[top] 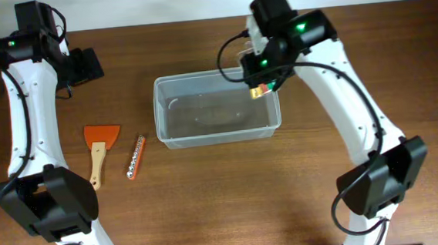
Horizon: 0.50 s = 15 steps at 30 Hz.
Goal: Pack container
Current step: 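Carry the marker package with the right gripper into the clear box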
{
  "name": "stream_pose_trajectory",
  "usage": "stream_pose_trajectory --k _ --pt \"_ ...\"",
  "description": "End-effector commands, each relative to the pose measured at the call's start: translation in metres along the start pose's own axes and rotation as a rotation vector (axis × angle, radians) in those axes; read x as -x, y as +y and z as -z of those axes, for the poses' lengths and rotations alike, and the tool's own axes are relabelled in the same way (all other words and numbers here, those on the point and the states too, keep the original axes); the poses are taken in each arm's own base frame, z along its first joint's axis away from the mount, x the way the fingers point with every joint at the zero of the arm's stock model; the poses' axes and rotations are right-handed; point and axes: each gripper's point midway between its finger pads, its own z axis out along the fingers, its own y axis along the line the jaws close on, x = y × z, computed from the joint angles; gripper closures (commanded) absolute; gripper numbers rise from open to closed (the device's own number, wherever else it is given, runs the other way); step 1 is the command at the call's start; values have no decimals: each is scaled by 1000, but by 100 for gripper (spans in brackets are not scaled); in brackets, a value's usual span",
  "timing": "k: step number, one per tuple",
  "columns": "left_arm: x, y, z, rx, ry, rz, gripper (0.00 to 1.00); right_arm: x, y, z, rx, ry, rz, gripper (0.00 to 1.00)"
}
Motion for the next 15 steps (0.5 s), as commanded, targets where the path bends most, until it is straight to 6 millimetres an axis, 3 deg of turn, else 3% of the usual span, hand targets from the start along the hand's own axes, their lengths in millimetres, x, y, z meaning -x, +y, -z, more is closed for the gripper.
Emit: stream_pose_trajectory --k 1,10,15 --pt "3 1 5 2 -14 -5 1 -2 16 -23 -4 38 -26 60" --pt "3 1 5 2 -14 -5 1 -18 21 -89 -24 168 -62 60" --pt "3 1 5 2 -14 -5 1 -24 18 -109 -36 207 -76 60"
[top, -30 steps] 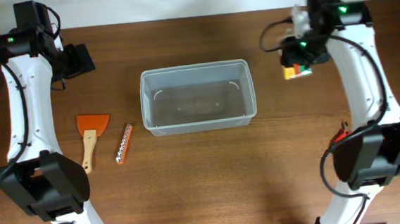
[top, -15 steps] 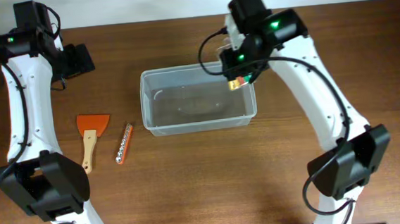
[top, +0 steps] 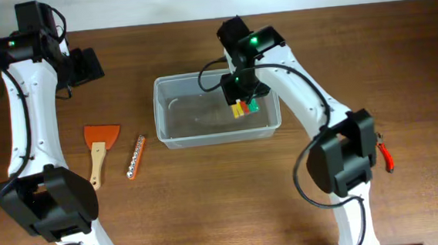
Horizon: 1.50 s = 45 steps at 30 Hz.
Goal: Pack container
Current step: 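Carry the marker package with the right gripper into the clear box, then release the package and move the right gripper over the pliers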
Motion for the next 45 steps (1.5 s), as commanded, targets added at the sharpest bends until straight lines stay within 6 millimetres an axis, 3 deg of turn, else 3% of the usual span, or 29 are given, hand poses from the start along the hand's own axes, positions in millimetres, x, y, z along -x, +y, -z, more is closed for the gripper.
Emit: stream_pose_trajectory --k 1,14,24,32,36,45 --pt "3 1 5 2 -15 -5 1 3 -2 -5 -16 -2 -31 60" --pt "3 1 5 2 -14 -5 1 -9 -8 -41 -38 62 -86 60" --pt "3 1 5 2 -14 -5 1 -15 -28 -55 -49 87 -137 59" --pt "3 1 5 2 -14 -5 1 -14 -34 -55 -49 88 -132 23" --pt "3 1 5 2 -14 -5 1 -14 -33 -55 -49 87 -128 18" --pt "3 1 5 2 -14 -5 1 -7 -29 -47 -28 69 -124 17"
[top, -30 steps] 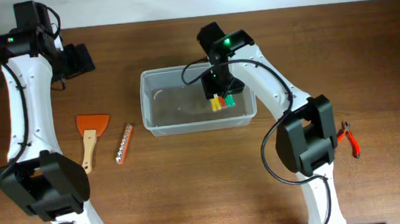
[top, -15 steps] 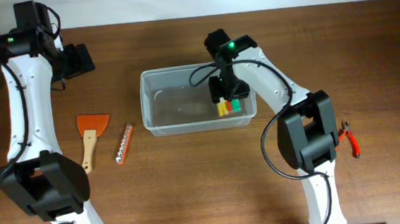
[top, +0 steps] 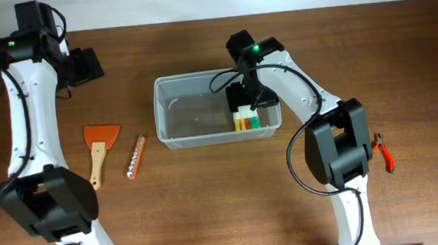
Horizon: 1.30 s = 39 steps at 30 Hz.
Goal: Pack container
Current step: 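Release the package and move the right gripper over the pliers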
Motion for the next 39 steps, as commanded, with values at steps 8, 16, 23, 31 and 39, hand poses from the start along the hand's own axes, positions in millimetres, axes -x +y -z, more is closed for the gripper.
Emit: stream_pose_trajectory --k 8,16,23,31,39 --pt "3 1 5 2 -14 -5 1 39 19 114 66 -193 38 17" --pt "3 1 5 2 -14 -5 1 37 -52 219 -27 -365 -129 17" --pt "3 1 5 2 -14 -5 1 34 -138 257 -54 -444 -248 15" --pt "3 1 5 2 -14 -5 1 -11 -207 300 -106 -488 -387 10" --pt "3 1 5 2 -14 -5 1 -104 -261 248 -240 -191 -521 10"
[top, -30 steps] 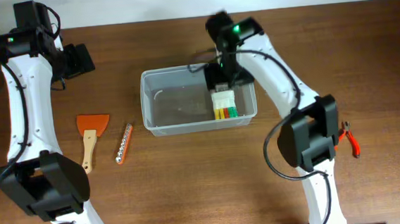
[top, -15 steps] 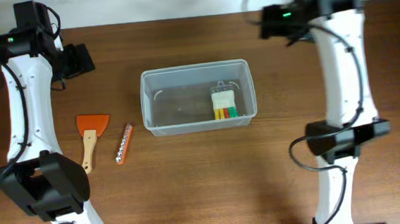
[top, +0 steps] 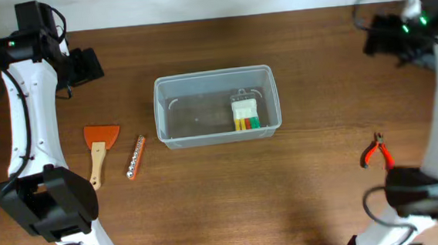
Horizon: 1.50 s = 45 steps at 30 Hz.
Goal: Pack container
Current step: 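Release the package and move the right gripper over the pliers, then grasp the red-black pliers with the right gripper and lift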
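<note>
A clear plastic container [top: 195, 112] sits mid-table. Inside it, at the right end, lies a white block with yellow, red and green stripes [top: 245, 113]. An orange scraper with a wooden handle [top: 98, 146] and an orange strip of silver bits [top: 135, 156] lie left of the container. Red-handled pliers [top: 377, 151] lie at the right. My right gripper [top: 379, 38] hangs at the far right back, away from the container, holding nothing and apparently open. My left gripper [top: 84, 67] stays at the far left back, with nothing in it.
The table's back edge meets a white wall just behind both grippers. Both arm bases stand at the front corners, the left [top: 47, 204] and the right [top: 409, 190].
My right gripper was low inside the container over the striped block. It now sits far off at the back right, and the block lies alone in the container. The left arm has not moved.
My right gripper held the striped block over the container's back right corner. Then it carried the block over the container's right half, then stood low inside with the block at the bottom. Now the block rests there and the gripper is withdrawn.
</note>
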{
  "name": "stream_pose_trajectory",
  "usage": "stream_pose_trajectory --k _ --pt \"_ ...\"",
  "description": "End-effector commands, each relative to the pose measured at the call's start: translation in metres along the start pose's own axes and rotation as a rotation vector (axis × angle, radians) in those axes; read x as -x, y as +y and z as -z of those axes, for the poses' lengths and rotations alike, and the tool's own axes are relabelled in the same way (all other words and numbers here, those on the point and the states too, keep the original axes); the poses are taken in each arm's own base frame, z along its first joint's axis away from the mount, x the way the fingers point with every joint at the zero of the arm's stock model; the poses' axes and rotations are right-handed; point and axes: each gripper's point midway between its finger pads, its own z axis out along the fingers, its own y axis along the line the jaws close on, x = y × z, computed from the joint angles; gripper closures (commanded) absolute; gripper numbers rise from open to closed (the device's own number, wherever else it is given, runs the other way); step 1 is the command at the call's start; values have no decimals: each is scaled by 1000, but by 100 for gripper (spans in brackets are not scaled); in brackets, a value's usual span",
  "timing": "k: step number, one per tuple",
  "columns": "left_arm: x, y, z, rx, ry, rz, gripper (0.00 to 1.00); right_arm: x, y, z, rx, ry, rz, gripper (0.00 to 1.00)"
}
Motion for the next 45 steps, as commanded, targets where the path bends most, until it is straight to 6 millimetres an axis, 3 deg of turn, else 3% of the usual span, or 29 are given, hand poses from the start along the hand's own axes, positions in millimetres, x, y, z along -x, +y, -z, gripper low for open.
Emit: stream_pose_trajectory --k 1,3,10,13,16,28,33,45 --pt "3 1 5 2 -14 -5 1 -33 -38 -31 -146 126 -11 10" --pt "3 1 5 2 -14 -5 1 -51 -46 -55 -158 158 -26 9" --pt "3 1 5 2 -14 -5 1 -85 -49 -120 -180 240 -39 9" --pt "3 1 5 2 -14 -5 1 -104 -52 -160 -185 259 -45 9" --pt "3 1 5 2 -14 -5 1 -119 -59 -181 -192 273 -99 10" --pt "3 1 5 2 -14 -5 1 -156 -81 -214 -180 330 -196 14" --pt "3 1 5 2 -14 -5 1 -167 -79 -224 -153 340 -210 18" --pt "3 1 5 2 -14 -5 1 -170 -73 -241 -109 306 -219 19"
